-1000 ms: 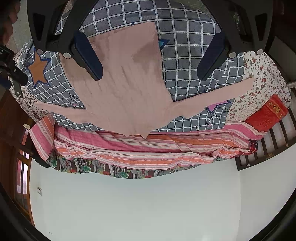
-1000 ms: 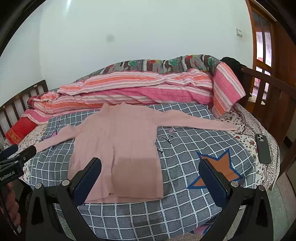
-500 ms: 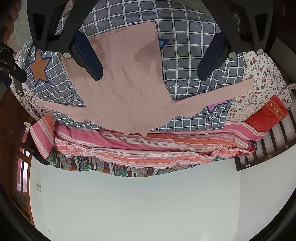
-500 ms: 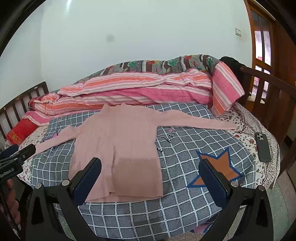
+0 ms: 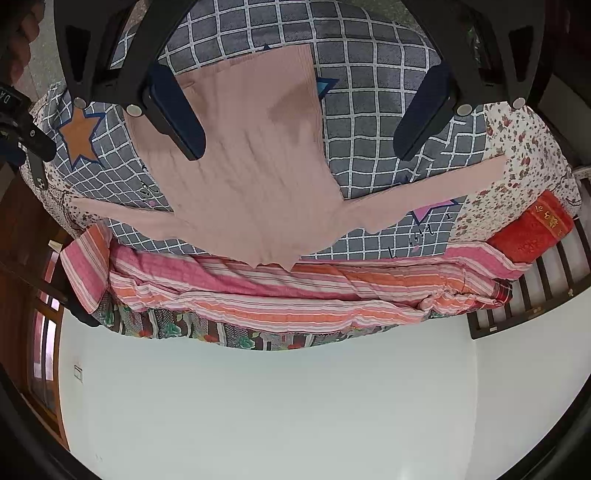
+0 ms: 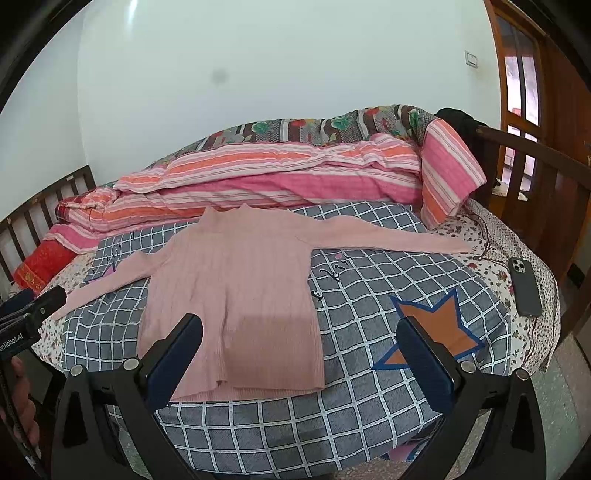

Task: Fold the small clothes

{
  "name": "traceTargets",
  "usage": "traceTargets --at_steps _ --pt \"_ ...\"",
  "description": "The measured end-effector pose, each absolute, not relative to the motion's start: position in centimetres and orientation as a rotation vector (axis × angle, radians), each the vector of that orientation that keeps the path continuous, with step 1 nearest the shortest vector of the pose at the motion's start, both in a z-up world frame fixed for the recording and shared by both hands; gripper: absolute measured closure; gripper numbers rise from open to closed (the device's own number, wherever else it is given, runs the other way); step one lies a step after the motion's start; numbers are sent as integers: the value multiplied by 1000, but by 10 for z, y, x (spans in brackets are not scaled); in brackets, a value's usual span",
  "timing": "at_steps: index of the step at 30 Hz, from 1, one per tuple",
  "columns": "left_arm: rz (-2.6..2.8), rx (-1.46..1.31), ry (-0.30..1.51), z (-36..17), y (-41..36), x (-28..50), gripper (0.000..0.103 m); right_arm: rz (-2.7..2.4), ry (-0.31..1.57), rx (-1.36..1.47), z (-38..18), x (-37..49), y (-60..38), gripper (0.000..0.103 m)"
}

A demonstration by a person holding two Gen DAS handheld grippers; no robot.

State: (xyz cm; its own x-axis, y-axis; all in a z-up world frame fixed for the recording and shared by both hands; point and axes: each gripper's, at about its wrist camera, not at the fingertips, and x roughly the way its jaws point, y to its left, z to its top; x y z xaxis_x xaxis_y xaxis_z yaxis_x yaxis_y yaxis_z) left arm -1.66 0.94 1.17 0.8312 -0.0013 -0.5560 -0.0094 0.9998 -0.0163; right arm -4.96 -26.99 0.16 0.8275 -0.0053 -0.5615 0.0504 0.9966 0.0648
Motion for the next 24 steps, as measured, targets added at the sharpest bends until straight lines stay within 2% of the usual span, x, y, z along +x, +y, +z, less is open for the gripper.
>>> traceTargets --at_steps 24 --pt "5 -34 593 10 16 -17 1 -18 586 74 4 -50 -268 0"
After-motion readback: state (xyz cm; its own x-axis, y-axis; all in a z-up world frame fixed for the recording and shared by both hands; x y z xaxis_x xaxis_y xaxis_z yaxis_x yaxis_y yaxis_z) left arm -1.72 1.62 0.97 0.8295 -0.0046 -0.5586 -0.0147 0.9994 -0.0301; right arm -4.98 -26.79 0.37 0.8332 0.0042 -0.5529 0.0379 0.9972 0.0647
